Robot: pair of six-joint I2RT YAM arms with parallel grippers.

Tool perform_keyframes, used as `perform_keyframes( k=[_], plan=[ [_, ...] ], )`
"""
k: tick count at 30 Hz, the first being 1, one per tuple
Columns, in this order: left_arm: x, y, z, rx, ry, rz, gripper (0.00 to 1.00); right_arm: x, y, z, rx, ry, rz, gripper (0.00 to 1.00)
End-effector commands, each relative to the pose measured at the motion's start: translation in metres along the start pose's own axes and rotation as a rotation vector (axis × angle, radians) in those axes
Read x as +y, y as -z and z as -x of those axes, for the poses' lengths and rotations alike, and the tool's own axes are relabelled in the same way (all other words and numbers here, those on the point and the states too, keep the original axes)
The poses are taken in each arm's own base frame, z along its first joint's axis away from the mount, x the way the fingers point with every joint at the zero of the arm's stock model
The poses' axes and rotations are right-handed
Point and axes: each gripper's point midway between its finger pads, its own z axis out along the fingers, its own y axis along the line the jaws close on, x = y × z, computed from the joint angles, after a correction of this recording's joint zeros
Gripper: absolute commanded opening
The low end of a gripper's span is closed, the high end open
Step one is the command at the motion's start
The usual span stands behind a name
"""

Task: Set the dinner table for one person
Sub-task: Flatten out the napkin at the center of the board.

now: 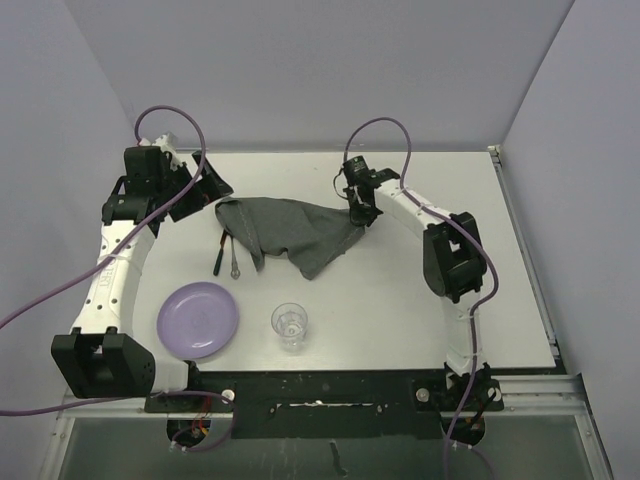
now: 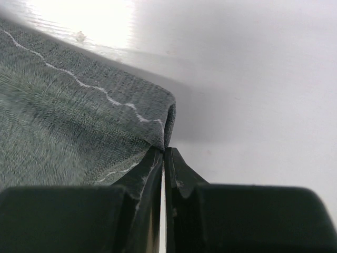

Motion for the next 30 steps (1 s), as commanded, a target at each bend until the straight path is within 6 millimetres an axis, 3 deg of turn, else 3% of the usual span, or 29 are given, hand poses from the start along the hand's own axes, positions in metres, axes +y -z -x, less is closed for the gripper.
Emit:
perform_keyframes(
  k=[1,8,12,15,19,23,28,30],
  plan=[
    [-0.014,0.020,0.015,-0.082,-0.042,-0.061,0.98,-0.043,0.145,0.082,-0.346,-0.010,-0.183,0.00],
    [-0.017,0.024,0.014,-0.084,-0.041,-0.077,0.98,-0.054,0.294,0.121,-0.635,0.003,-0.226,0.00],
    [-0.020,0.022,0.018,-0.094,-0.034,-0.089,0.98,-0.041,0.372,0.124,-0.817,0.046,-0.155,0.00],
    [-0.023,0.018,0.021,-0.095,-0.023,-0.104,0.98,-0.031,0.411,0.114,-0.899,0.090,-0.054,0.00],
    [-0.027,0.007,0.021,-0.081,0.011,-0.139,0.98,-0.034,0.418,0.087,-0.865,0.090,0.008,0.00],
    [-0.030,-0.008,0.017,-0.065,0.047,-0.186,0.98,-0.045,0.408,0.070,-0.848,0.069,-0.023,0.00],
    [-0.031,-0.032,0.008,-0.018,0.095,-0.246,0.98,-0.053,0.397,0.081,-0.825,0.066,-0.112,0.00],
    [-0.030,-0.040,0.003,0.005,0.113,-0.262,0.98,-0.058,0.384,0.089,-0.794,0.066,-0.154,0.00]
  ],
)
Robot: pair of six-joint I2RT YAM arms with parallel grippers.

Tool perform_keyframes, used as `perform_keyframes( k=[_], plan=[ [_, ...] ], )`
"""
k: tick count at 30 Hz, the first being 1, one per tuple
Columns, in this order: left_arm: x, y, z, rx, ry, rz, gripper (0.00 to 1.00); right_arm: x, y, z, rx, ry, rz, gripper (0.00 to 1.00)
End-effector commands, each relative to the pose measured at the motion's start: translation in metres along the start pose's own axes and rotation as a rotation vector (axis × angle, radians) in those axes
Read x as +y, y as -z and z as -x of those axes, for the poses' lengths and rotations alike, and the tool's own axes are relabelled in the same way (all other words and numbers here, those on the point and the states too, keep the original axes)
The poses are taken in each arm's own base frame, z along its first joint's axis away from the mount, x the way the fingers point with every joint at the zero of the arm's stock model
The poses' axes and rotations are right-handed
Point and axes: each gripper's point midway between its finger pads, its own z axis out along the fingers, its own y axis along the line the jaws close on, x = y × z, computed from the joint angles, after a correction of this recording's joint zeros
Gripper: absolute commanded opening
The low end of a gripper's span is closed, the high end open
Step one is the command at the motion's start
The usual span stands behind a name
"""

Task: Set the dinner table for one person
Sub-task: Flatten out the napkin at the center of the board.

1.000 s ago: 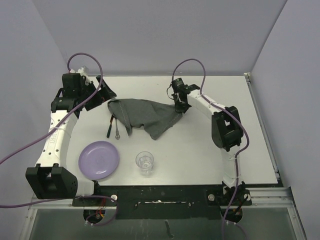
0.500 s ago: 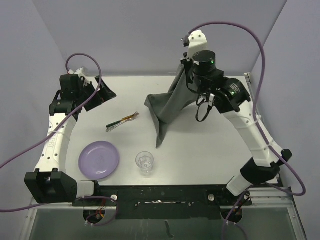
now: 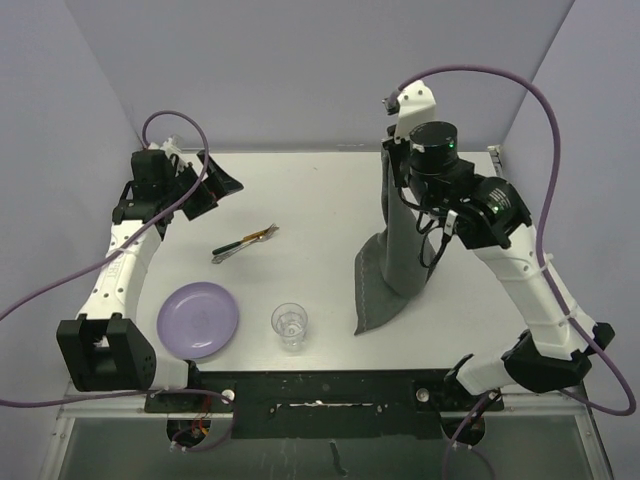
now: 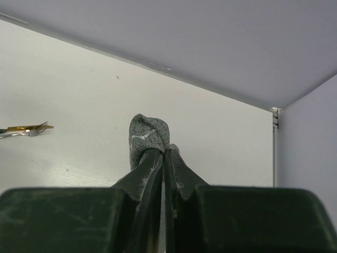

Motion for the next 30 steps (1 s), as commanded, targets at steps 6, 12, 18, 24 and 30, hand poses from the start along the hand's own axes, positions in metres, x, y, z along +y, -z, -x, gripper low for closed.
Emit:
perform_keyframes(
  k=[6,12,18,24,30],
  plan=[
    [-0.018,-0.024,0.005,-0.003,0.029,-0.173,0.98,-0.040,-0.072,-0.025,0.104,-0.029,-0.191,0.00],
    [-0.024,-0.029,0.015,-0.002,0.015,-0.190,0.98,-0.085,-0.105,-0.038,0.180,-0.022,-0.393,0.00],
    [-0.024,-0.033,0.018,0.001,0.011,-0.181,0.98,-0.125,-0.123,-0.029,0.194,0.023,-0.582,0.00],
    [-0.022,-0.032,0.018,-0.001,0.003,-0.157,0.98,-0.151,-0.129,-0.027,0.227,0.130,-0.783,0.00],
    [-0.027,-0.030,0.015,-0.004,-0.008,-0.171,0.98,-0.161,-0.139,-0.042,0.302,0.276,-0.922,0.00]
  ],
)
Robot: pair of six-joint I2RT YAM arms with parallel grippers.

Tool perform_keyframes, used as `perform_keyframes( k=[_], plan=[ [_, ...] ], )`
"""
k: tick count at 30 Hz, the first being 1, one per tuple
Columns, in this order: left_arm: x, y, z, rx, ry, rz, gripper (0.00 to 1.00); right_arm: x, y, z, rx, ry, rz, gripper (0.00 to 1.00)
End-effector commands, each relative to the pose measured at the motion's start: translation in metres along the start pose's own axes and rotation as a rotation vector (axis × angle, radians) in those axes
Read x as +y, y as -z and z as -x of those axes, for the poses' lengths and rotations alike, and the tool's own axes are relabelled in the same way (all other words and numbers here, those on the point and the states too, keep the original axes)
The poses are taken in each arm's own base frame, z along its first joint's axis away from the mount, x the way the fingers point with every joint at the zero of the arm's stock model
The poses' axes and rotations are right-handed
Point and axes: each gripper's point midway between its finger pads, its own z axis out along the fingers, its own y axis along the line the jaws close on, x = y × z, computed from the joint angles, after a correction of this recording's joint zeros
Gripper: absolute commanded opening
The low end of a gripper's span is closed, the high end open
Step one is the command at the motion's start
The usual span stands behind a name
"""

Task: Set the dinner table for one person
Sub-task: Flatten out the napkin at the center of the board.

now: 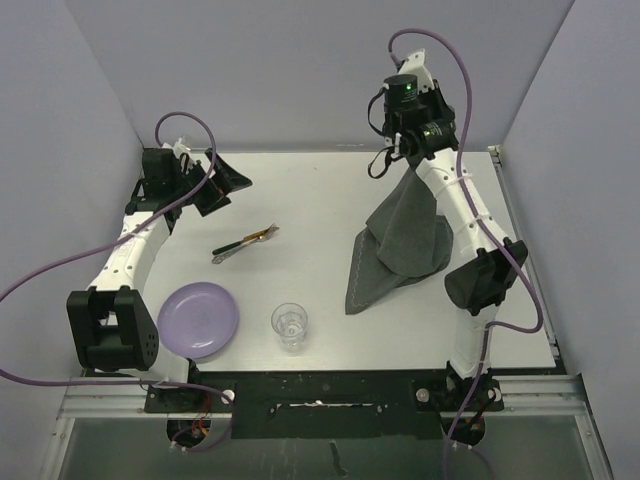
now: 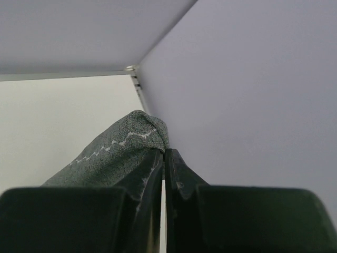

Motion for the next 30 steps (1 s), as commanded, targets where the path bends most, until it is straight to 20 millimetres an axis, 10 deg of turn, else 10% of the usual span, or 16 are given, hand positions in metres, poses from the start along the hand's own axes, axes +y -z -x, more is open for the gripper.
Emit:
perform_keyframes(
  k=[1,13,27,30],
  plan=[
    [-0.027,0.004,0.015,-0.050,-0.074,-0.074,0.98,-0.016,-0.008,-0.002,0.019,0.058,-0.178,0.00],
    [-0.072,-0.004,-0.030,0.043,-0.197,-0.353,0.98,0.060,-0.060,-0.129,0.281,0.203,-0.122,0.00],
    [-0.099,-0.080,-0.116,0.285,-0.190,-0.536,0.94,0.008,-0.055,-0.194,0.460,0.160,-0.266,0.00],
    [-0.102,-0.088,-0.126,0.315,-0.172,-0.571,0.93,0.001,-0.043,-0.201,0.483,0.143,-0.270,0.35]
  ],
)
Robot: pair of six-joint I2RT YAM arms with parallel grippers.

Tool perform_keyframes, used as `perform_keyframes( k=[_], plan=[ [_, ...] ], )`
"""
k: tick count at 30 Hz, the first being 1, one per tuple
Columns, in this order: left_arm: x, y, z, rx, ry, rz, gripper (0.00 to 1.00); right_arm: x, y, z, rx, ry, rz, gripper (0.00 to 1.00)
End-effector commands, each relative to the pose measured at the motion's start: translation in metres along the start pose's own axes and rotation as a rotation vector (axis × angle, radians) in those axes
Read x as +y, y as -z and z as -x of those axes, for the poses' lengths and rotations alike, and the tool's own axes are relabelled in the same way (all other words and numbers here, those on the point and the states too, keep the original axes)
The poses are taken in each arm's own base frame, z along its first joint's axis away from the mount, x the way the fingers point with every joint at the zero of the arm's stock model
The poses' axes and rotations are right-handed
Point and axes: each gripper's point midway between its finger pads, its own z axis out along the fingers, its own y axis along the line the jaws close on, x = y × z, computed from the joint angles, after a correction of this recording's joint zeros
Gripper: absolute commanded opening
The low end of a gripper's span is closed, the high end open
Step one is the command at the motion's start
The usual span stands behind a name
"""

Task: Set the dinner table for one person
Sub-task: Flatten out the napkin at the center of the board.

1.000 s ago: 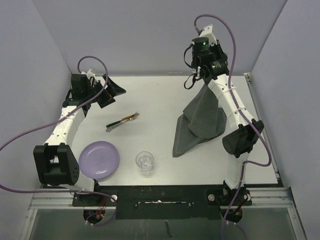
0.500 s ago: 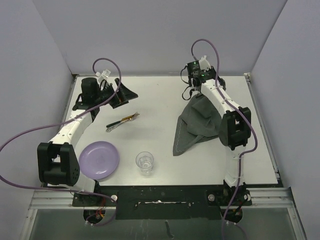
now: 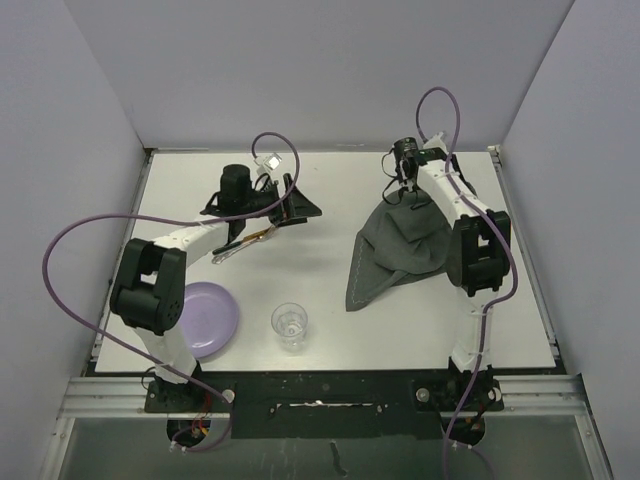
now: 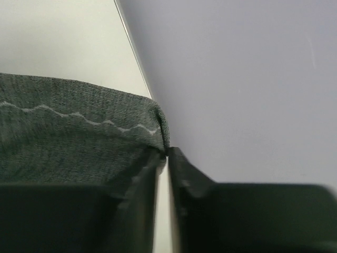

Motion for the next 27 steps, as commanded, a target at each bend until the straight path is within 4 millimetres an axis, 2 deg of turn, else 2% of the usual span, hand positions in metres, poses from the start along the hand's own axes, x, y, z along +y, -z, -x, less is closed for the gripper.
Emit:
perform_keyframes(
  k=[1,4,7,10,12,14,15,17,18,21,23,25,27],
  plan=[
    [-0.022,-0.012,0.014,-0.023,-0.070,-0.130,0.93,-0.047,0.026,-0.013,-0.001,-0.128,-0.048,0.44],
    [-0.030,-0.023,0.005,0.013,-0.105,-0.133,0.93,-0.034,0.062,-0.005,-0.080,-0.144,0.040,0.64],
    [-0.036,-0.033,0.001,0.040,-0.147,-0.142,0.93,-0.034,0.093,0.006,-0.165,-0.170,0.074,0.73],
    [-0.042,-0.043,0.000,0.063,-0.171,-0.169,0.93,-0.041,0.116,0.021,-0.223,-0.187,0.100,0.74],
    [-0.043,-0.052,-0.002,0.077,-0.181,-0.179,0.93,-0.037,0.135,0.027,-0.245,-0.201,0.195,0.74],
    [-0.040,-0.061,-0.005,0.097,-0.179,-0.182,0.91,-0.021,0.158,0.034,-0.290,-0.200,0.392,0.74],
    [-0.039,-0.063,-0.008,0.108,-0.177,-0.184,0.90,-0.004,0.167,0.031,-0.305,-0.172,0.513,0.74],
    [-0.039,-0.060,-0.011,0.110,-0.179,-0.193,0.87,0.014,0.184,0.025,-0.327,-0.170,0.685,0.72],
    [-0.038,-0.054,-0.010,0.096,-0.182,-0.185,0.87,0.019,0.188,0.020,-0.329,-0.164,0.730,0.72],
    [-0.028,-0.025,0.011,-0.011,-0.193,-0.102,0.86,0.039,0.200,0.003,-0.325,-0.124,0.865,0.70],
    [-0.020,0.002,0.026,-0.084,-0.187,-0.008,0.79,0.055,0.214,-0.003,-0.338,-0.103,0.981,0.68],
    [-0.016,0.031,0.039,-0.155,-0.207,0.112,0.65,0.068,0.228,-0.010,-0.338,-0.081,1.090,0.63],
    [-0.016,0.060,0.054,-0.242,-0.255,0.257,0.41,0.082,0.241,-0.017,-0.325,-0.047,1.170,0.60]
  ],
)
